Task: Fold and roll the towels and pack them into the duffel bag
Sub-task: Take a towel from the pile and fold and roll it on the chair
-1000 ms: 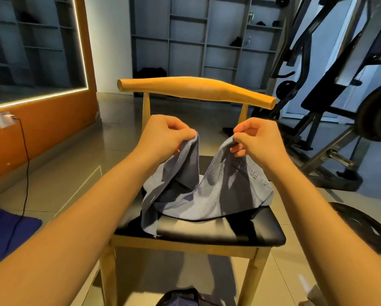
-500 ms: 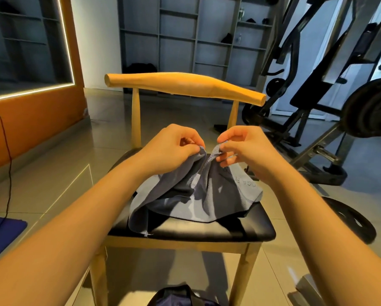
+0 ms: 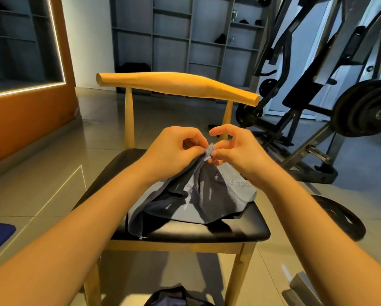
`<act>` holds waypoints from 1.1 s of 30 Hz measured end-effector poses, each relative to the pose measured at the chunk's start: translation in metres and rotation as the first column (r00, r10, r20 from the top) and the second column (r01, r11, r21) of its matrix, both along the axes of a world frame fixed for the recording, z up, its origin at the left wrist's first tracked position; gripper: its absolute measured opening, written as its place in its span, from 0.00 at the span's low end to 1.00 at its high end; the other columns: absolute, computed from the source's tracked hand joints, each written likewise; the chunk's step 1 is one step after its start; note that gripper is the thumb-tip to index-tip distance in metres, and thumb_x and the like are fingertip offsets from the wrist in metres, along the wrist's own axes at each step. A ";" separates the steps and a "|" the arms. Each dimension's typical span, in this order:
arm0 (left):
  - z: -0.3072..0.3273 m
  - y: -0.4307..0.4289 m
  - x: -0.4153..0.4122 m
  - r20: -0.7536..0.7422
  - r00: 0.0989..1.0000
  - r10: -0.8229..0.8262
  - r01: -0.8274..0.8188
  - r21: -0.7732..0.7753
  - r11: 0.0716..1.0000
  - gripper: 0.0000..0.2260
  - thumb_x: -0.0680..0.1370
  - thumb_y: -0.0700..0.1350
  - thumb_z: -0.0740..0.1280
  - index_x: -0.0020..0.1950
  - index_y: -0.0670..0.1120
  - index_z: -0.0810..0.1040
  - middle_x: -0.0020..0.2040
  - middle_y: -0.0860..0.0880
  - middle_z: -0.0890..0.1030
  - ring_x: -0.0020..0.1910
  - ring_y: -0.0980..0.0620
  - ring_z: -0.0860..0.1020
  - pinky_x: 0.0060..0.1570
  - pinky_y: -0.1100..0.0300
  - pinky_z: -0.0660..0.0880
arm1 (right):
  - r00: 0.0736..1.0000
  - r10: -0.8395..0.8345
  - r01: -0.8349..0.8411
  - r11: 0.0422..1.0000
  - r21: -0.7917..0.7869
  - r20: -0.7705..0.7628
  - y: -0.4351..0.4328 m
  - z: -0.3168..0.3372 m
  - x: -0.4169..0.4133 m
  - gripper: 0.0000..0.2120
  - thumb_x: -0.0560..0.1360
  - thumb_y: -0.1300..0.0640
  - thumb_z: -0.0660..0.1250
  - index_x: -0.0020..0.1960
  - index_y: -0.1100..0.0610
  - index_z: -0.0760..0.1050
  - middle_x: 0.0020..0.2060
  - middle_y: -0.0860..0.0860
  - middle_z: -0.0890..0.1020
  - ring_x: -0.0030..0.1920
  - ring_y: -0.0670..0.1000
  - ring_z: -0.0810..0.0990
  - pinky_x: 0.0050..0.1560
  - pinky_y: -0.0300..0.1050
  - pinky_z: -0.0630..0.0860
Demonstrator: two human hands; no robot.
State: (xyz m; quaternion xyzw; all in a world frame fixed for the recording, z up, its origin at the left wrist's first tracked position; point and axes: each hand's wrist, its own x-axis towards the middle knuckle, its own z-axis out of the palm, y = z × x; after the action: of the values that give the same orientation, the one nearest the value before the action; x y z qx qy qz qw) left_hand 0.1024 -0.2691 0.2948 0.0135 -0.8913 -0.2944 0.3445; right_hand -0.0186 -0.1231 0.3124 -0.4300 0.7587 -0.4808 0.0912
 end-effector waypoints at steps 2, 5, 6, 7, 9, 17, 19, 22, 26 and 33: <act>-0.001 0.000 -0.001 -0.009 1.000 0.002 -0.003 -0.011 1.000 0.04 0.79 0.42 0.71 0.51 0.48 0.85 0.44 0.56 0.84 0.45 0.59 0.81 0.48 0.67 0.79 | 1.000 0.021 -0.021 1.000 -0.007 -0.006 0.001 0.001 0.001 0.20 0.78 0.68 0.69 0.67 0.54 0.73 0.44 0.56 0.87 0.43 0.51 0.87 0.49 0.48 0.85; -0.002 -0.001 -0.002 0.003 1.000 0.013 -0.013 -0.014 1.000 0.02 0.79 0.44 0.72 0.50 0.50 0.85 0.43 0.56 0.83 0.44 0.58 0.81 0.46 0.65 0.79 | 0.999 0.040 -0.040 0.999 -0.008 -0.021 0.002 0.003 0.002 0.15 0.79 0.65 0.69 0.64 0.55 0.75 0.44 0.56 0.87 0.42 0.52 0.87 0.48 0.50 0.85; -0.003 -0.001 -0.003 0.007 1.000 0.013 -0.013 -0.014 1.000 0.02 0.78 0.45 0.73 0.50 0.50 0.85 0.43 0.56 0.83 0.44 0.58 0.81 0.46 0.64 0.80 | 0.998 0.049 -0.049 0.999 -0.003 -0.025 0.003 0.003 0.003 0.14 0.79 0.65 0.69 0.63 0.56 0.76 0.44 0.56 0.87 0.42 0.52 0.87 0.48 0.51 0.85; -0.003 -0.001 -0.003 0.009 1.000 0.012 -0.012 -0.017 1.000 0.02 0.78 0.45 0.73 0.50 0.50 0.85 0.43 0.56 0.84 0.44 0.58 0.81 0.46 0.64 0.80 | 0.998 0.058 -0.057 0.998 0.005 -0.029 0.003 0.003 0.003 0.13 0.79 0.64 0.69 0.62 0.56 0.77 0.44 0.55 0.87 0.42 0.52 0.87 0.47 0.50 0.85; -0.003 -0.001 -0.004 0.008 1.000 0.002 -0.002 -0.025 1.000 0.02 0.78 0.45 0.74 0.49 0.51 0.86 0.42 0.56 0.84 0.43 0.56 0.81 0.46 0.63 0.80 | 0.997 0.065 -0.064 0.998 0.015 -0.030 0.002 0.002 0.003 0.12 0.80 0.64 0.69 0.62 0.56 0.77 0.44 0.55 0.87 0.42 0.51 0.88 0.48 0.50 0.85; -0.005 0.001 -0.008 -0.015 1.000 0.021 -0.022 -0.050 0.999 0.02 0.77 0.48 0.74 0.47 0.51 0.84 0.41 0.56 0.82 0.42 0.57 0.80 0.42 0.65 0.76 | 0.992 0.110 -0.110 0.994 0.002 0.058 0.001 0.002 0.000 0.13 0.80 0.66 0.67 0.63 0.57 0.76 0.48 0.57 0.86 0.44 0.53 0.88 0.50 0.53 0.85; -0.007 0.000 -0.011 -0.014 0.998 0.059 -0.059 -0.010 0.998 0.05 0.76 0.50 0.75 0.45 0.50 0.82 0.39 0.56 0.82 0.39 0.57 0.80 0.40 0.64 0.77 | 0.992 0.117 -0.117 0.993 0.005 0.053 0.002 0.000 -0.001 0.14 0.78 0.65 0.70 0.62 0.56 0.76 0.46 0.56 0.87 0.45 0.52 0.88 0.50 0.50 0.85; -0.008 -0.005 -0.011 0.029 0.999 0.046 -0.049 0.081 0.995 0.06 0.74 0.50 0.77 0.43 0.49 0.83 0.37 0.55 0.83 0.37 0.57 0.81 0.39 0.63 0.77 | 0.991 0.120 -0.120 0.993 -0.015 0.052 0.004 -0.007 -0.002 0.12 0.78 0.67 0.69 0.59 0.58 0.78 0.44 0.57 0.87 0.45 0.52 0.88 0.49 0.48 0.85; -0.013 -0.008 -0.009 0.109 0.994 0.003 -0.018 0.135 0.991 0.06 0.74 0.50 0.77 0.43 0.48 0.86 0.37 0.53 0.84 0.38 0.54 0.82 0.45 0.52 0.82 | 0.987 0.137 -0.136 0.991 -0.016 0.080 0.001 -0.019 0.000 0.10 0.77 0.69 0.68 0.55 0.59 0.81 0.44 0.58 0.87 0.46 0.54 0.87 0.51 0.53 0.85; -0.015 -0.012 0.000 0.160 0.986 -0.038 -0.014 0.310 0.951 0.05 0.76 0.45 0.76 0.48 0.45 0.86 0.41 0.50 0.86 0.42 0.54 0.84 0.46 0.61 0.81 | 0.993 0.115 -0.116 0.993 0.002 0.019 -0.007 -0.028 0.003 0.09 0.76 0.69 0.70 0.54 0.59 0.82 0.44 0.55 0.87 0.44 0.52 0.87 0.47 0.47 0.85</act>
State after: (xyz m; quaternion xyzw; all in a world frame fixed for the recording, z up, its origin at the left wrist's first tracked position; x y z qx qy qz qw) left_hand 0.1022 -0.2812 0.2798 0.0860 -0.8595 -0.4306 0.2617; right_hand -0.0154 -0.1305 0.2846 -0.4685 0.7324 -0.4775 0.1267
